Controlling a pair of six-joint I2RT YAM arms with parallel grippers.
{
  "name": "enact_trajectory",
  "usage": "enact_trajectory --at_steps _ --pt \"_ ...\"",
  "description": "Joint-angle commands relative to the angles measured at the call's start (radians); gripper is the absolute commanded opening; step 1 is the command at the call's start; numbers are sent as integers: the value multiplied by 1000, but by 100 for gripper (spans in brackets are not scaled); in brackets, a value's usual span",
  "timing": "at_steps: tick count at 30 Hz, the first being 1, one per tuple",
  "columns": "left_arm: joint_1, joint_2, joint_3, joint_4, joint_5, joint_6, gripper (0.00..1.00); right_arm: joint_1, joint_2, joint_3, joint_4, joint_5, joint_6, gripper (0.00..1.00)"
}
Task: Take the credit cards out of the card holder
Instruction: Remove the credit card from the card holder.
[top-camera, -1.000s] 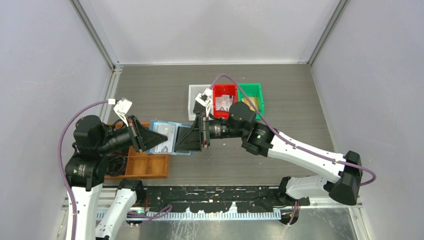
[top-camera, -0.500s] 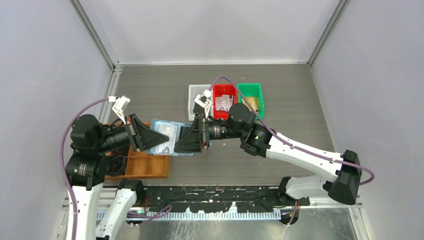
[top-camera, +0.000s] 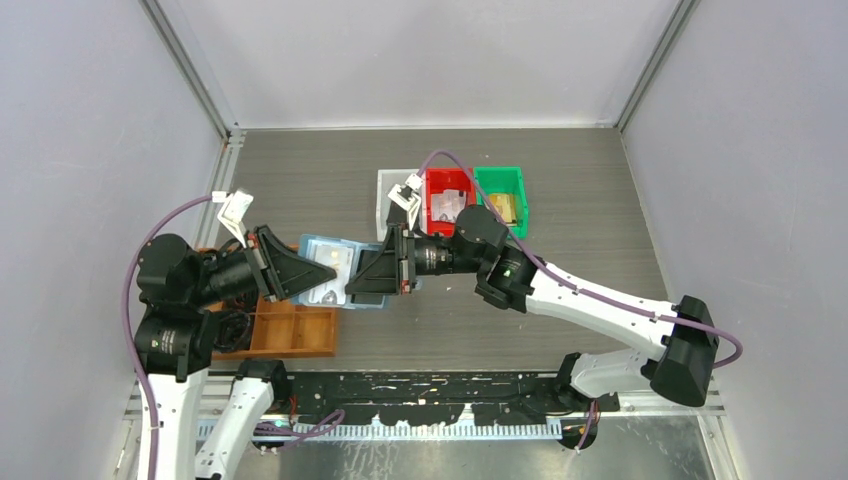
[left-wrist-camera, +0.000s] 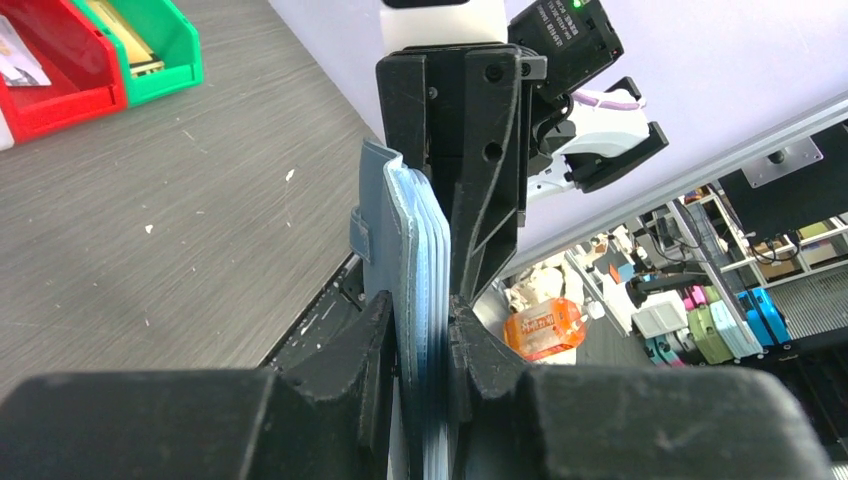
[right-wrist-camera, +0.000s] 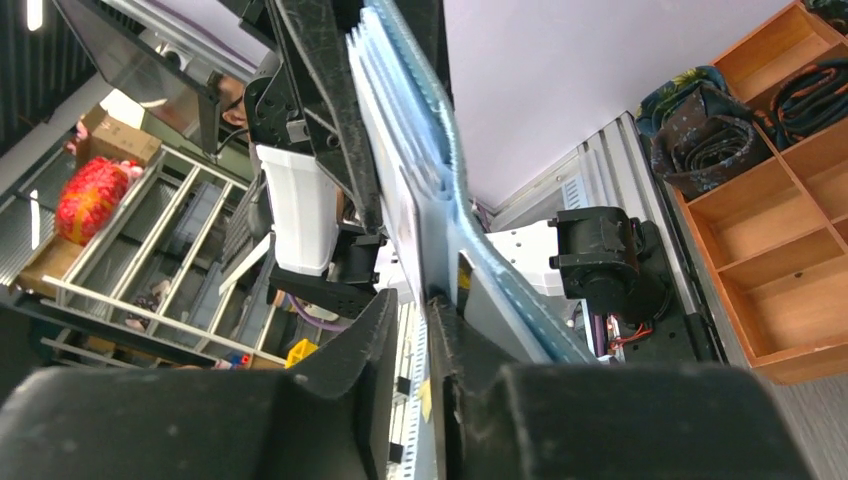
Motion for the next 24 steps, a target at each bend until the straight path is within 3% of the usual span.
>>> enact_trajectory --at_steps 1,9,21,24 --pt "-13 -25 -13 80 141 -51 6 2 14 38 62 167 9 20" --pt "-13 -32 -25 71 154 -31 22 9 -12 30 46 216 -21 1" --pt "-12 -11 -16 87 162 -77 22 8 -96 -106 71 262 -66 1" --pt "-13 -17 -19 98 157 -86 10 6 -101 -110 68 268 -65 1"
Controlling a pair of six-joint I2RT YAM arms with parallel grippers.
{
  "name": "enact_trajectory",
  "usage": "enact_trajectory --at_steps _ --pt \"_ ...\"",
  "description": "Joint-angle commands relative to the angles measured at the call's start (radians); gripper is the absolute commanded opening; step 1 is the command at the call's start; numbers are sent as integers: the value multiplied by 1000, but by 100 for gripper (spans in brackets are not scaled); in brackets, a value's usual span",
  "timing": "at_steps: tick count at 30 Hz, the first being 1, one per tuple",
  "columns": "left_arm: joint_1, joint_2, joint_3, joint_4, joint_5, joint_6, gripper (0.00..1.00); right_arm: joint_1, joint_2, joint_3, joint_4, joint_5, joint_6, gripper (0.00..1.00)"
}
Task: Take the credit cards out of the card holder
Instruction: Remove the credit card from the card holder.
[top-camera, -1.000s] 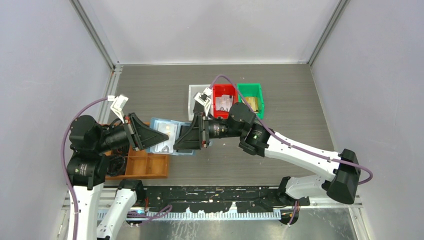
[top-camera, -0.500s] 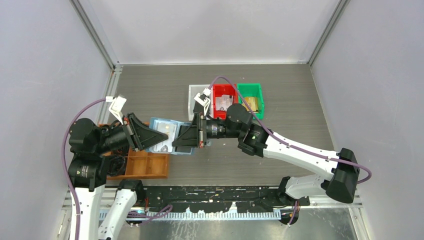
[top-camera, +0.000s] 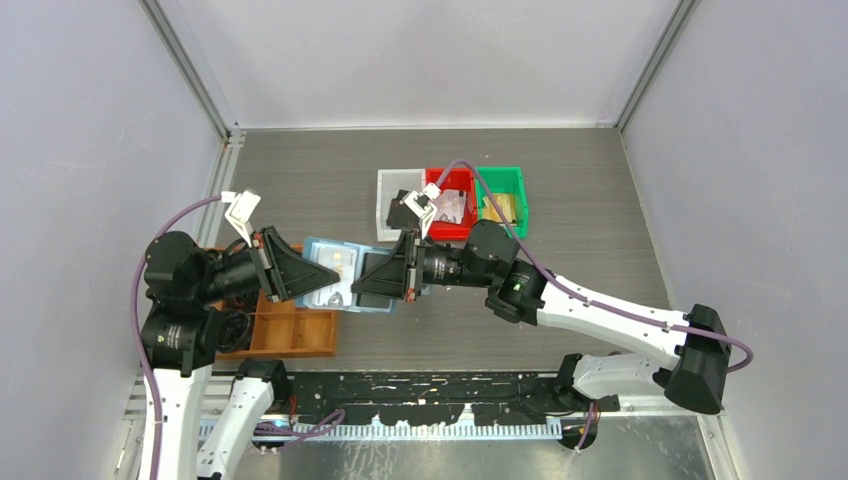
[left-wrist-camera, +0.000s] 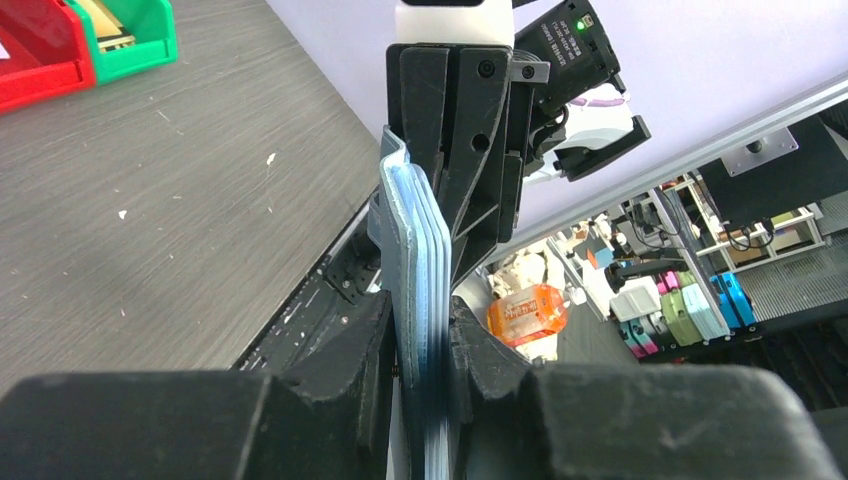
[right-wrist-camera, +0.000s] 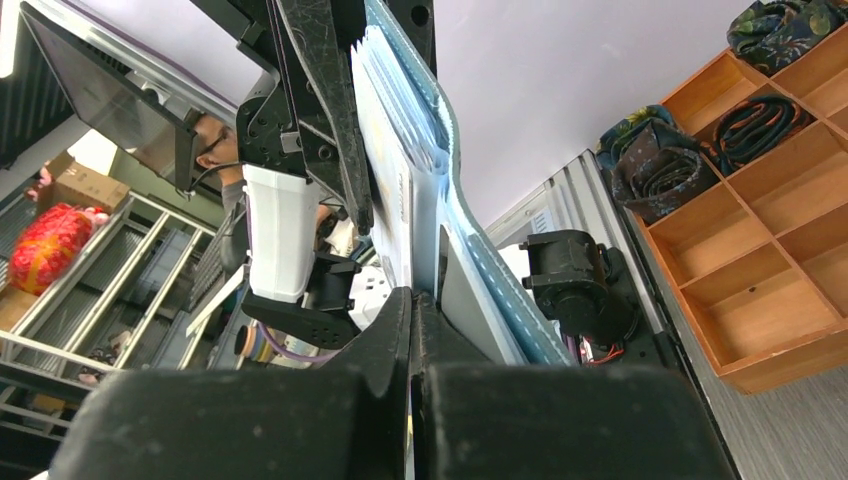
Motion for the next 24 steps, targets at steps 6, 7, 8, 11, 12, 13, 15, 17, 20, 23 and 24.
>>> enact_trajectory --at_steps 6,7,8,11,12,13,15,17,20,23,24 --pt "-15 -26 14 66 99 -56 1 -15 4 37 25 113 -31 18" --pt "-15 -27 15 66 99 -56 1 -15 16 48 24 111 -27 21" --pt "-15 -26 17 67 97 -56 1 -15 26 59 26 103 -23 24" --pt "-15 -29 22 63 95 -49 1 -15 52 82 30 92 -14 28" --pt "-15 -30 25 59 95 -46 1 -15 57 85 28 93 -14 29" --pt "-15 -32 27 56 95 -44 1 -15 61 89 24 94 -13 29" --pt "-15 -29 32 54 95 -43 1 -15 64 94 4 103 -20 25" --pt "-15 -27 35 55 94 -42 1 -15 61 95 -11 109 -24 18" --pt "-15 -24 42 54 87 -31 1 -16 38 80 -22 117 -32 4" --pt "-15 -18 55 49 71 -21 1 -15 -6 30 12 124 -38 1" --pt "-15 -14 60 49 66 -19 2 -15 -25 9 25 129 -38 1"
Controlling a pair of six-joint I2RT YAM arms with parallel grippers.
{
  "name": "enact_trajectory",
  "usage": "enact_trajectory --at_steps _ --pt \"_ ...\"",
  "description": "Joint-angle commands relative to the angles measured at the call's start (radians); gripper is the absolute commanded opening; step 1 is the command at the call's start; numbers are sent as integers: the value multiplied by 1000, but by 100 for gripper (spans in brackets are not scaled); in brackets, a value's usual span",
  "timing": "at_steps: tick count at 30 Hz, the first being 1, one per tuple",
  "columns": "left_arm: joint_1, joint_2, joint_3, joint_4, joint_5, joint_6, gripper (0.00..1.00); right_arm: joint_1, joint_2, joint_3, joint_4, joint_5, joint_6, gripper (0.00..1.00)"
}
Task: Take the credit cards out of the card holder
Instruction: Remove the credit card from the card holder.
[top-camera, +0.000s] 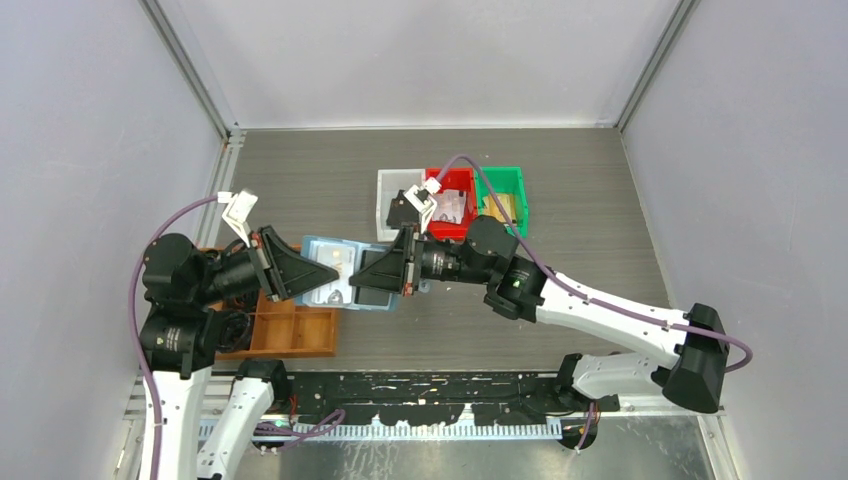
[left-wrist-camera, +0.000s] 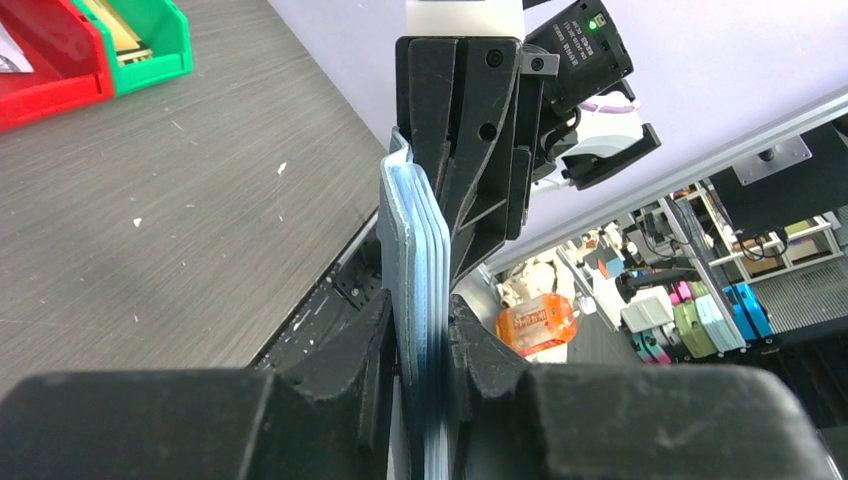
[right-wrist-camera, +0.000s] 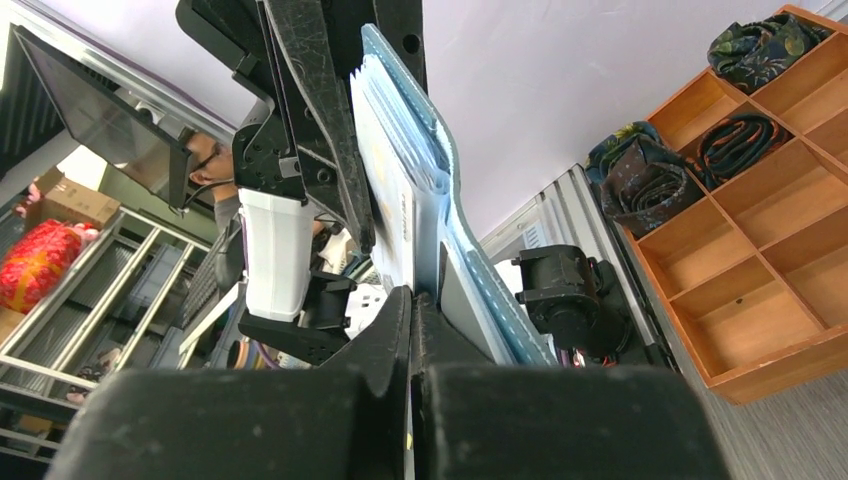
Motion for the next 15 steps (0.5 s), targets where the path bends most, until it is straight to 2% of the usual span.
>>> enact_trajectory --at_steps 1,7,12,13,15 --pt "-18 -4 68 42 93 -20 2 -8 -59 -52 69 113 -34 1" --pt "-17 11 90 37 79 -17 2 -7 -95 -156 164 143 -4 1" --pt "-17 11 91 35 70 -15 0 -7 -56 -142 207 115 33 1" --pt "-18 11 90 33 67 -12 0 -7 -48 -134 210 111 42 4" --pt "-18 8 87 33 65 -8 0 -7 -33 -121 232 107 64 28"
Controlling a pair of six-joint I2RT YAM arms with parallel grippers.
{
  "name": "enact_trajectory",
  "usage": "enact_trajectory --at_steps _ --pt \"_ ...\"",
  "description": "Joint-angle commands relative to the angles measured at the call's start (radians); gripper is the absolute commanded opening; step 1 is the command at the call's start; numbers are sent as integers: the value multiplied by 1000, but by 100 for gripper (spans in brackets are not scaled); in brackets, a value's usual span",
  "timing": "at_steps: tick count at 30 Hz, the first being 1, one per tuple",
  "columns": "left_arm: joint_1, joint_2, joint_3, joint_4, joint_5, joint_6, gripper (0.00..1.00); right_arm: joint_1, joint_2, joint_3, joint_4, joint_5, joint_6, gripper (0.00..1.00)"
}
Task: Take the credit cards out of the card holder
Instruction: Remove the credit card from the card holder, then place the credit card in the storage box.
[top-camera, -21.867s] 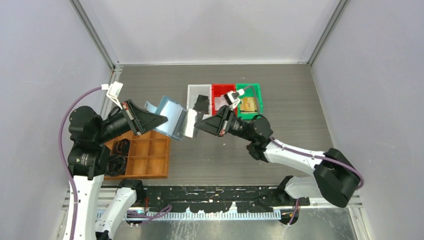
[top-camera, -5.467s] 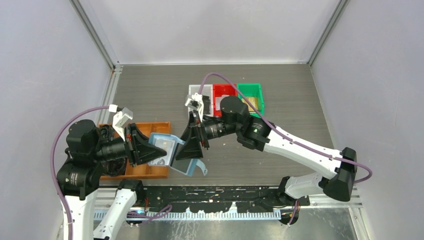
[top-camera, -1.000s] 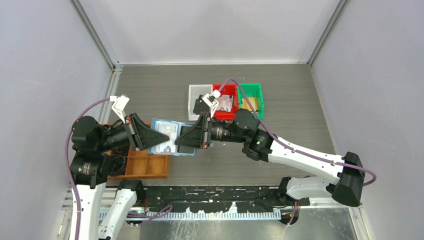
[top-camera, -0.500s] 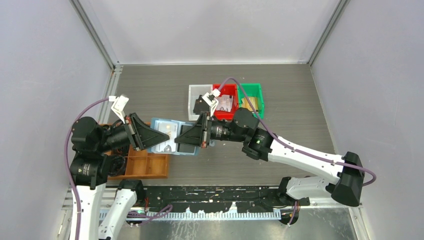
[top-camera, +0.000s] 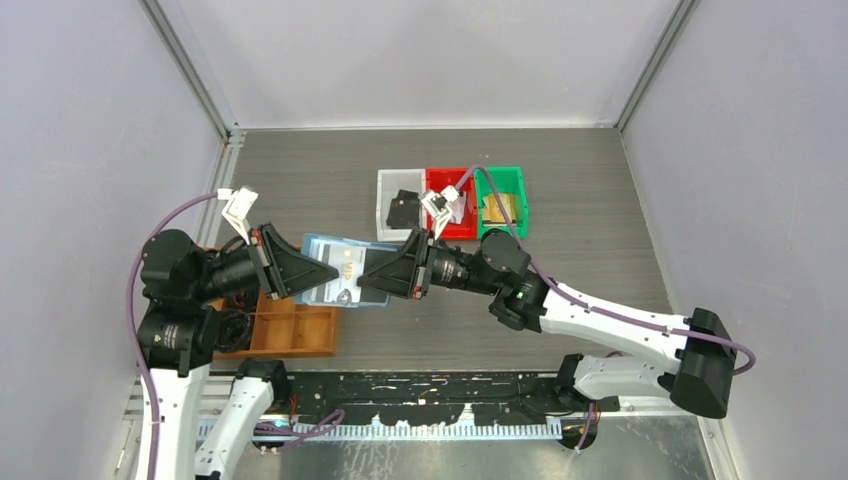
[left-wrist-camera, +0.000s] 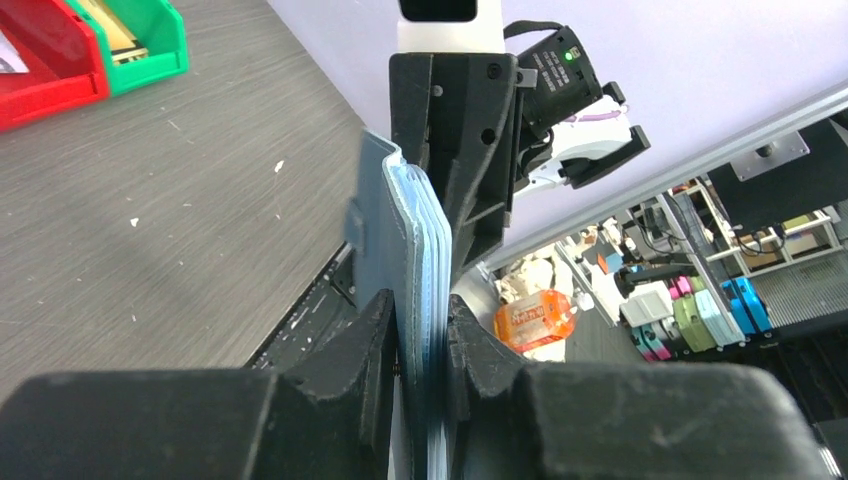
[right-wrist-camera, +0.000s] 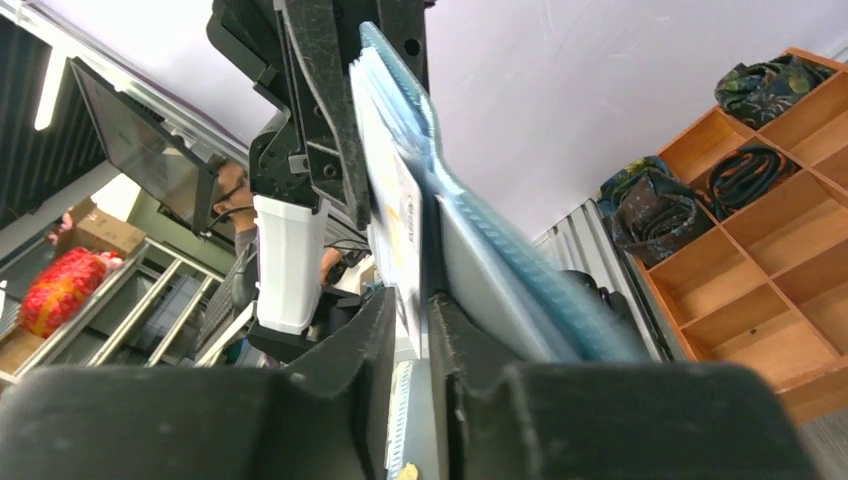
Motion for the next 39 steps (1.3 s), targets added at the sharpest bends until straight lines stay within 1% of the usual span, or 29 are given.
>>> enact_trajectory --at_steps 1,3,6,7,8,10,13,14,17,19,22,25,27,29,30,33,37,39 --pt "-9 -14 53 49 54 -10 0 -12 49 37 68 35 39 36" --pt "-9 -11 54 49 54 -11 0 -12 75 53 101 20 62 41" --pt "-8 -11 55 50 60 -12 0 -13 109 66 169 10 97 42" --pt "-8 -12 55 50 60 -11 0 -12 116 66 191 2 111 39" --pt "-9 -12 56 50 60 -10 0 -13 122 66 202 -4 116 34" --pt "-9 -13 59 46 60 -5 0 -12 116 57 214 -12 121 20" --pt "-8 -13 64 27 56 22 0 -29 73 11 219 -6 122 3" --pt "-8 -12 68 14 54 39 0 -43 50 -8 218 -5 123 1" --pt "-9 -4 91 -45 47 93 0 -112 -43 -79 189 -19 128 1" --pt "-9 2 103 -77 39 140 0 -174 -129 -114 136 -41 125 1" --pt "-8 14 122 -125 13 205 0 -283 -240 -125 -7 -78 95 1" --pt "-8 21 147 -198 -39 304 0 -405 -325 -76 -267 -75 -3 1" --pt "-8 22 167 -251 -93 366 0 -476 -334 -18 -436 -52 -96 1" --pt "-8 19 178 -284 -143 420 0 -540 -293 47 -581 -37 -173 1" --pt "-9 18 188 -308 -171 445 0 -579 -242 75 -645 -40 -200 1" --pt "-8 14 202 -350 -240 514 0 -653 -108 151 -696 -98 -242 1" --pt "-8 -3 217 -405 -324 586 0 -676 138 288 -818 -57 -385 1" --pt "-8 -10 221 -424 -332 605 0 -679 239 366 -868 -27 -441 1"
